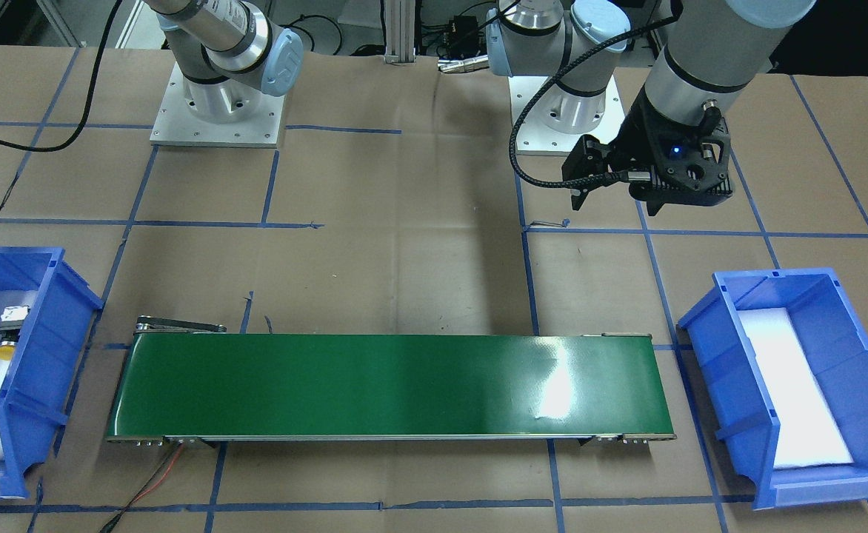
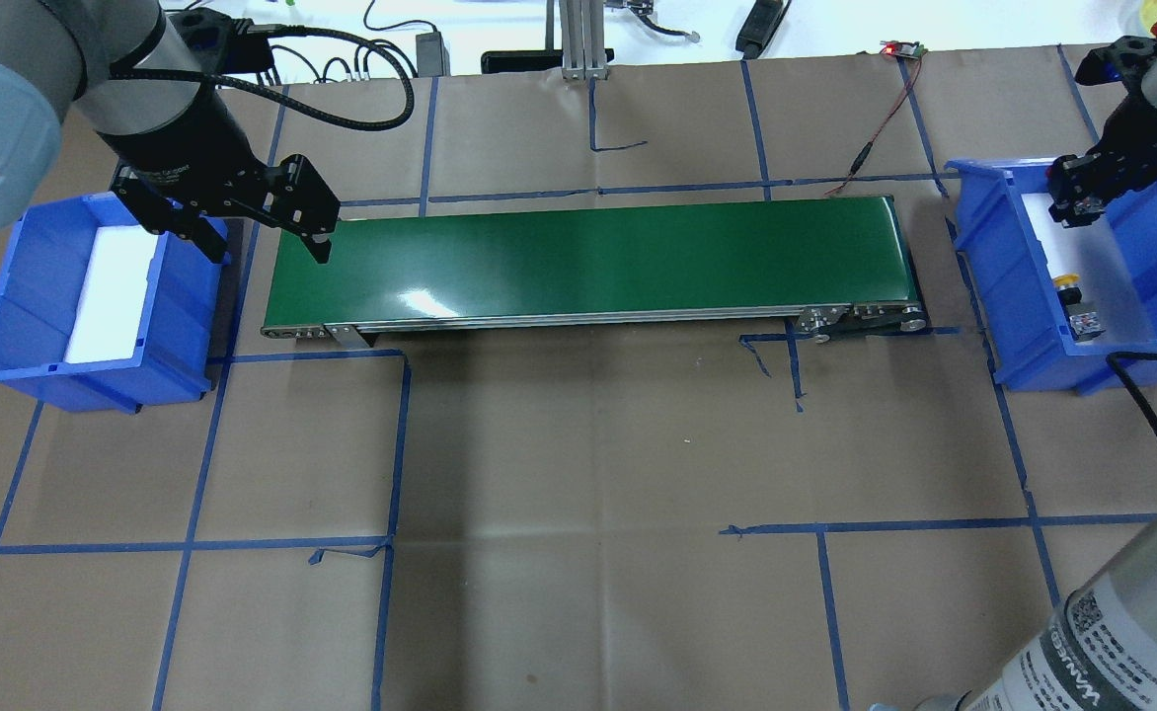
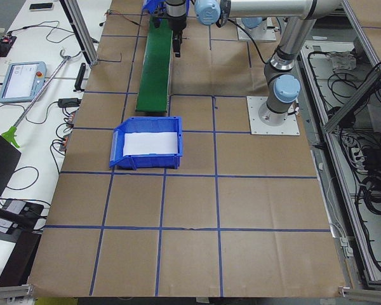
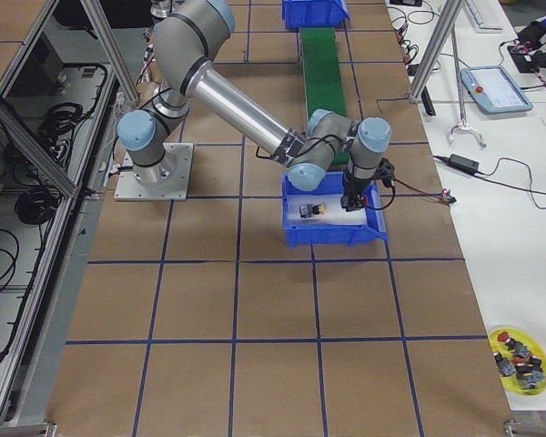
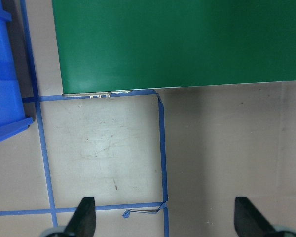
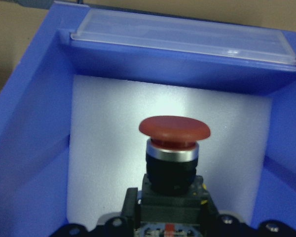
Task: Transport two buttons from left to right
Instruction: 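Lower the red button into the bin beside the yellow one and release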
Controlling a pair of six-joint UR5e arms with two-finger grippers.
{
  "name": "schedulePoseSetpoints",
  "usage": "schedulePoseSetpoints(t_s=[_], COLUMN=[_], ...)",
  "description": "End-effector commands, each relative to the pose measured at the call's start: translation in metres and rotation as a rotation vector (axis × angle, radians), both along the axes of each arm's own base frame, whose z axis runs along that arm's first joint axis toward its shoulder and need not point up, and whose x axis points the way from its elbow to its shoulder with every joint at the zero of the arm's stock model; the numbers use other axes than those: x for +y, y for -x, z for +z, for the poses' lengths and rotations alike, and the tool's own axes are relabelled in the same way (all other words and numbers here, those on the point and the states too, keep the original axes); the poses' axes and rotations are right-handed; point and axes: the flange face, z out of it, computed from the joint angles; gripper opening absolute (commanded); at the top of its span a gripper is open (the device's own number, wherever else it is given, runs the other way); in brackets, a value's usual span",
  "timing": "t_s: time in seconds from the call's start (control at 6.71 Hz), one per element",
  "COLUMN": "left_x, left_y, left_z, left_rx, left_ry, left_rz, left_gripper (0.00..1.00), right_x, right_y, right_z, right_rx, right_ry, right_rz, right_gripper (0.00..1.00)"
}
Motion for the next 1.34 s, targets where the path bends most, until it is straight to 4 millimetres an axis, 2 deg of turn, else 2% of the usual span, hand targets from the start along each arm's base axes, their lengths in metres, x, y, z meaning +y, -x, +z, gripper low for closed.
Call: schedulePoseSetpoints(t_s=[0.0, 0.15, 0.3, 0.45, 0.6, 0.75, 0.89, 1.04, 1.19], left_x=[0.000, 0.000, -0.001, -0.001, -0.001, -0.001, -0.001, -0.001, -0.001], left_y=[-0.001, -0.001, -0.002, -0.002, -0.002, -0.002, -0.002, -0.002, -0.002], left_z=[0.001, 0.001, 0.001, 0.001, 0.001, 0.001, 0.001, 0.001, 0.001], left_rx=[0.000, 0.000, -0.001, -0.001, -0.001, -0.001, -0.001, -0.001, -0.001], left_ry=[0.002, 0.002, 0.002, 0.002, 0.002, 0.002, 0.002, 0.002, 0.002], left_rz=[-0.008, -0.008, -0.010, -0.010, -0.010, -0.010, -0.010, -0.010, -0.010], left_gripper=[1.00, 1.00, 1.00, 1.00, 1.00, 1.00, 1.00, 1.00, 1.00], right_x=[-0.002, -0.002, -0.002, -0.001, -0.002, -0.004, -0.006, -0.008, -0.012], right_y=[0.002, 0.002, 0.004, 0.006, 0.006, 0.005, 0.005, 0.004, 0.002], right_z=[-0.023, -0.029, -0.033, -0.031, -0.031, -0.028, -0.017, 0.009, 0.045], right_rx=[-0.011, -0.015, -0.002, 0.018, 0.012, 0.011, 0.019, 0.043, 0.067], right_ry=[-0.028, -0.038, -0.050, -0.057, -0.053, -0.045, -0.028, -0.007, 0.032], right_rz=[0.009, 0.006, 0.006, 0.011, 0.008, 0.008, 0.003, -0.005, -0.009], right_gripper=[0.05, 0.08, 0.27, 0.57, 0.97, 1.00, 1.00, 1.00, 1.00])
